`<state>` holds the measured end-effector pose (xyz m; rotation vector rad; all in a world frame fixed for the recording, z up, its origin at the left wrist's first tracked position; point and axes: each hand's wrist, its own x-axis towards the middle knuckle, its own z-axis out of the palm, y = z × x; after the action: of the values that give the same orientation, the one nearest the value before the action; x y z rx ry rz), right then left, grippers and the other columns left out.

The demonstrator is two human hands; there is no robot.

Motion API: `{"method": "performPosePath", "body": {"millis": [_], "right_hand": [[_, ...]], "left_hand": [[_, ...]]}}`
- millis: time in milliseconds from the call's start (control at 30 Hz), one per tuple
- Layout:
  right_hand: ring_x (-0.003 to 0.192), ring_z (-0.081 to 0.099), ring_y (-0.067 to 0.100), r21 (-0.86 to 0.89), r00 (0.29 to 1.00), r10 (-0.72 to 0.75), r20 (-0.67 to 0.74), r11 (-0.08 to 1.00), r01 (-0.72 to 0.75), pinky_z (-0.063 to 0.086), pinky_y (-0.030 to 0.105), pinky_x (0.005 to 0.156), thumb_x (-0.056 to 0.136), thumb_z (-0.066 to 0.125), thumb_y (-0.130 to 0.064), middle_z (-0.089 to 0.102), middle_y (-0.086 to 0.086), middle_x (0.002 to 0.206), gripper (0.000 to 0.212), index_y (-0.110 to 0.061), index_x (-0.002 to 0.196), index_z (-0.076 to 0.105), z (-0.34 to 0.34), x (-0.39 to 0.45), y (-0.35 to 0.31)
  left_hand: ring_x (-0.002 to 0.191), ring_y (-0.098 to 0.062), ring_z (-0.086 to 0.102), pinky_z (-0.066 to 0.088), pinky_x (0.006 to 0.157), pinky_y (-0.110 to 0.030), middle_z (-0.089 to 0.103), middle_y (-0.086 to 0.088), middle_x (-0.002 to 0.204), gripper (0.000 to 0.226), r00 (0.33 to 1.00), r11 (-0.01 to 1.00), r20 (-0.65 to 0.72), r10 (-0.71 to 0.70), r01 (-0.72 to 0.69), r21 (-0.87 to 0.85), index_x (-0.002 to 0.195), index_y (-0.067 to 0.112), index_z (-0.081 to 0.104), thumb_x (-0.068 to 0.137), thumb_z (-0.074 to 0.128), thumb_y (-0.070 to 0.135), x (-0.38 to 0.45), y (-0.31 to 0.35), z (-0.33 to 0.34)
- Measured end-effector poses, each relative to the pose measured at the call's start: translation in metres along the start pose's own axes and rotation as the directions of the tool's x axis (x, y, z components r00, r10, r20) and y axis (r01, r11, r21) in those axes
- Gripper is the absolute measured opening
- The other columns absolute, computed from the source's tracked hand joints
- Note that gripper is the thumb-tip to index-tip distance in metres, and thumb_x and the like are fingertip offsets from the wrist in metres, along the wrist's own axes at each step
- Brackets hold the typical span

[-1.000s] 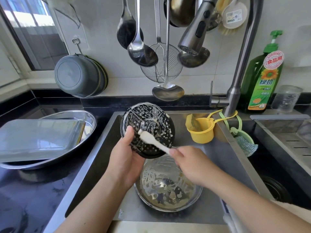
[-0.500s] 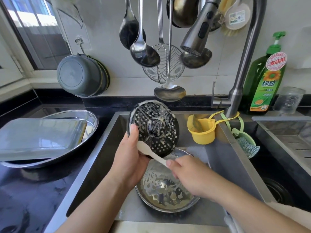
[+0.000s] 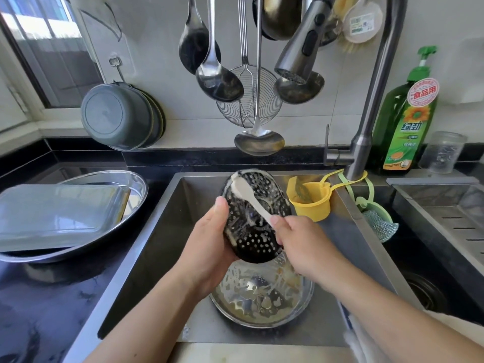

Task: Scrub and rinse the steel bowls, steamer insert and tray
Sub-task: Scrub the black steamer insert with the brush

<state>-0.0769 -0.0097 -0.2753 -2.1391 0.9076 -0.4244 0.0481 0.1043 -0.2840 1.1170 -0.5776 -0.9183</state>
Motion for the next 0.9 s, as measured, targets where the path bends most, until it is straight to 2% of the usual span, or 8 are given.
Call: {"method": "performPosePath", "body": {"millis": [167, 267, 400, 500, 667, 767, 833, 900], "right_hand": [[0.052, 0.039, 0.019, 0.158, 0.994, 0.11, -0.021, 0.982, -0.105, 0.039, 0.035, 0.057, 0.108, 0.036, -0.042, 0.04, -0.001, 0.057, 0.049, -0.014, 0.07, 0.049, -0.007, 0.005, 0.004], [0.048, 0.04, 0.02, 0.205, 0.988, 0.151, 0.041, 0.966, -0.156, 0.04, 0.035, 0.053, 0.107, 0.038, -0.047, 0.04, 0.001, 0.057, 0.05, -0.015, 0.07, 0.05, -0.006, 0.002, 0.005], [0.052, 0.043, 0.019, 0.085, 0.979, 0.062, 0.194, 0.993, -0.08, 0.039, 0.033, 0.053, 0.106, 0.039, -0.048, 0.044, 0.001, 0.059, 0.051, -0.018, 0.068, 0.052, 0.002, -0.007, 0.0], [0.05, 0.041, 0.015, -0.006, 0.976, 0.021, 0.218, 1.0, -0.02, 0.035, 0.03, 0.055, 0.106, 0.038, -0.048, 0.046, -0.002, 0.057, 0.052, -0.019, 0.065, 0.051, 0.003, -0.01, -0.003], [0.045, 0.039, 0.008, -0.153, 0.961, 0.012, 0.278, 0.988, 0.032, 0.032, 0.025, 0.05, 0.108, 0.036, -0.044, 0.045, -0.004, 0.054, 0.05, -0.02, 0.066, 0.049, 0.004, -0.016, -0.006], [0.053, 0.043, 0.013, -0.195, 0.97, 0.033, 0.24, 0.981, 0.015, 0.033, 0.029, 0.053, 0.108, 0.035, -0.044, 0.047, -0.004, 0.058, 0.049, -0.02, 0.068, 0.05, 0.003, -0.014, -0.005], [0.062, 0.047, 0.019, -0.21, 0.982, 0.05, 0.181, 0.978, -0.011, 0.035, 0.033, 0.06, 0.108, 0.034, -0.044, 0.049, -0.002, 0.063, 0.049, -0.018, 0.071, 0.052, -0.001, -0.007, -0.002], [0.062, 0.047, 0.018, -0.214, 0.981, 0.043, 0.189, 0.977, -0.002, 0.035, 0.033, 0.06, 0.108, 0.034, -0.044, 0.049, -0.002, 0.063, 0.049, -0.019, 0.07, 0.052, 0.0, -0.006, 0.0]], "left_hand": [[0.122, -0.033, 0.068, 0.048, 0.107, -0.063, 0.072, -0.016, 0.127, 0.046, 1.0, 0.994, 0.01, 0.026, -0.027, 0.105, 0.134, 0.008, 0.061, 0.113, 0.031, 0.036, -0.002, -0.006, 0.001], [0.122, -0.034, 0.068, 0.047, 0.108, -0.063, 0.072, -0.016, 0.127, 0.045, 0.999, 0.995, -0.004, 0.037, -0.036, 0.092, 0.134, 0.009, 0.061, 0.113, 0.031, 0.036, -0.002, -0.005, 0.001], [0.125, -0.032, 0.066, 0.048, 0.108, -0.059, 0.07, -0.014, 0.133, 0.046, 0.998, 0.998, -0.028, 0.048, -0.05, -0.041, 0.141, 0.015, 0.056, 0.113, 0.029, 0.039, -0.001, 0.002, -0.001], [0.124, -0.031, 0.067, 0.049, 0.106, -0.054, 0.069, -0.012, 0.135, 0.046, 0.998, 0.984, -0.037, 0.041, -0.047, -0.173, 0.144, 0.017, 0.054, 0.112, 0.031, 0.04, 0.0, 0.005, 0.0], [0.126, -0.038, 0.064, 0.053, 0.101, -0.059, 0.065, -0.018, 0.139, 0.05, 0.994, 0.928, -0.096, 0.051, -0.082, -0.363, 0.15, 0.012, 0.047, 0.111, 0.031, 0.04, 0.008, 0.005, -0.015], [0.128, -0.037, 0.063, 0.049, 0.106, -0.061, 0.063, -0.017, 0.141, 0.053, 0.985, 0.904, -0.16, 0.072, -0.132, -0.406, 0.152, 0.012, 0.046, 0.111, 0.029, 0.042, 0.013, 0.005, -0.022], [0.128, -0.034, 0.063, 0.046, 0.109, -0.057, 0.063, -0.016, 0.142, 0.054, 0.977, 0.901, -0.193, 0.09, -0.162, -0.402, 0.152, 0.01, 0.046, 0.112, 0.028, 0.041, 0.014, 0.005, -0.021], [0.127, -0.032, 0.064, 0.048, 0.107, -0.053, 0.065, -0.016, 0.14, 0.051, 0.972, 0.907, -0.214, 0.1, -0.177, -0.382, 0.151, 0.009, 0.047, 0.112, 0.03, 0.038, 0.012, 0.005, -0.019]]}}
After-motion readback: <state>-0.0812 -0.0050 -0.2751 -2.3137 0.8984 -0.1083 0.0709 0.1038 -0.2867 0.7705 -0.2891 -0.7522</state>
